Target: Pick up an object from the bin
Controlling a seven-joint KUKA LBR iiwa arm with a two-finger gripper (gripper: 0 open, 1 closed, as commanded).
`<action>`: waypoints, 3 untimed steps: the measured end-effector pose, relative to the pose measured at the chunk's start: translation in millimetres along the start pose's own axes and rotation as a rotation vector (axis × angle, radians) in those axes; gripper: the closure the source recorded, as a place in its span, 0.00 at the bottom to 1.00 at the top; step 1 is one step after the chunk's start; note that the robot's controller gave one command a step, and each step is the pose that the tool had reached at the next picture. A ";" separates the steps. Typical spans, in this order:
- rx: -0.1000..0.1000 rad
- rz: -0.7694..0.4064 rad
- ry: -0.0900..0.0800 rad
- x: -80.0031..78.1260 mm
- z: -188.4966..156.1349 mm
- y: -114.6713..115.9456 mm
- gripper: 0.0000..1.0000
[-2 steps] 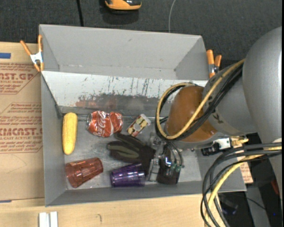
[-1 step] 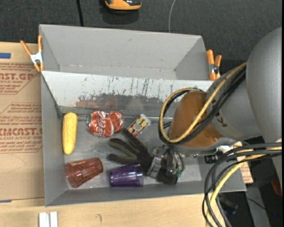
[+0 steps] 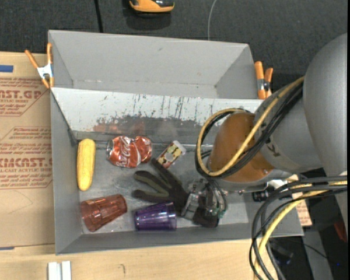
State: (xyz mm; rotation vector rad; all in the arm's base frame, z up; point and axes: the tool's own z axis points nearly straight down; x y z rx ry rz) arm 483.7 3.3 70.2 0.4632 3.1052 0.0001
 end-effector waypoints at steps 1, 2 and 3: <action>0.000 0.000 0.002 0.7 -3.1 0.0 1.00; 0.000 0.000 0.003 1.1 -13.9 0.1 1.00; -0.001 0.000 0.002 0.6 -23.2 0.2 1.00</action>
Offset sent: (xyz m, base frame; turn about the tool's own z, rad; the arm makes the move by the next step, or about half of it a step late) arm -0.0001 0.0002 0.0010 0.0000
